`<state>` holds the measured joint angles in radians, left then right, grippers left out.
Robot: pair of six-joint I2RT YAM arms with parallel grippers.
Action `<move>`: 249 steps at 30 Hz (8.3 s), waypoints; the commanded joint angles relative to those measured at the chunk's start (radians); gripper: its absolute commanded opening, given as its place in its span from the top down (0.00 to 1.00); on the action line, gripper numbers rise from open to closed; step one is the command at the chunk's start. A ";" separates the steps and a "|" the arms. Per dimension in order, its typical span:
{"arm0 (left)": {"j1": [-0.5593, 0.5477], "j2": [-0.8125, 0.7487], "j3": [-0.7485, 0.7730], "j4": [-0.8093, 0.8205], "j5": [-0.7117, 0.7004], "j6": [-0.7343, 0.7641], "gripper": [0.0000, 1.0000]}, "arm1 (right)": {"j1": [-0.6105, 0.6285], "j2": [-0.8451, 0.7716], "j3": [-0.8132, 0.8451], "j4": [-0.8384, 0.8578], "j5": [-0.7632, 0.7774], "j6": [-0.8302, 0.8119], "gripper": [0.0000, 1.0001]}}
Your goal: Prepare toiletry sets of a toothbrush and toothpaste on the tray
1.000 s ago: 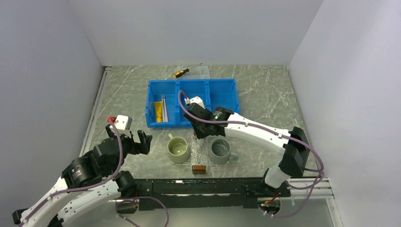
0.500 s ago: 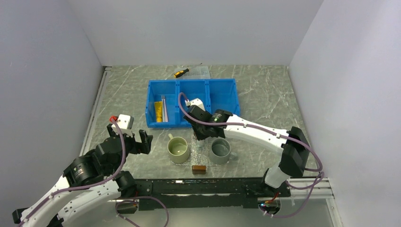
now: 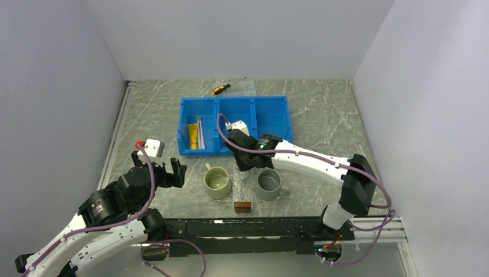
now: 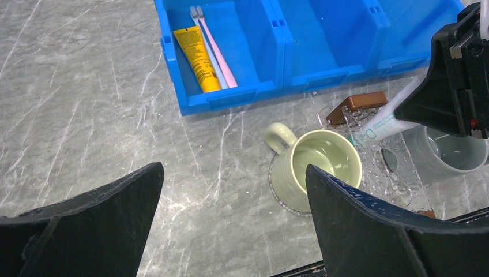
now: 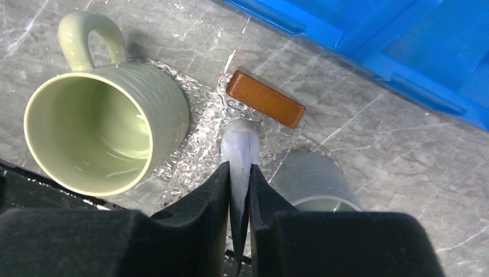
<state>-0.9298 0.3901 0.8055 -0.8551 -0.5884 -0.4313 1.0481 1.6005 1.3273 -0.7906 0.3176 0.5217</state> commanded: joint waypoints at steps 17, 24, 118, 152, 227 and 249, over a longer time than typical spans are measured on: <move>0.009 0.035 0.000 0.027 0.018 0.017 0.01 | 0.002 -0.039 0.087 -0.020 0.053 0.025 0.54; 0.011 0.088 0.006 0.023 0.008 -0.005 0.01 | 0.003 -0.066 0.142 -0.070 0.089 0.027 0.47; 0.626 1.686 0.812 0.173 0.487 -0.043 0.58 | 0.003 -0.843 -0.240 -0.211 0.002 0.118 0.53; 0.626 1.562 0.700 0.234 0.554 0.016 1.00 | 0.003 -0.817 -0.245 -0.178 -0.010 0.129 0.54; 0.310 0.200 -0.148 0.442 1.700 0.181 1.00 | 0.002 -0.534 -0.179 0.368 -0.921 -0.233 0.38; 0.288 0.199 -0.154 0.431 1.678 0.184 1.00 | 0.014 -0.447 -0.160 0.444 -1.000 -0.232 0.52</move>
<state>-0.6384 0.5980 0.6556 -0.4541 1.0756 -0.2741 1.0557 1.1519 1.1282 -0.3939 -0.6605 0.2985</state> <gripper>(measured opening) 0.024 0.511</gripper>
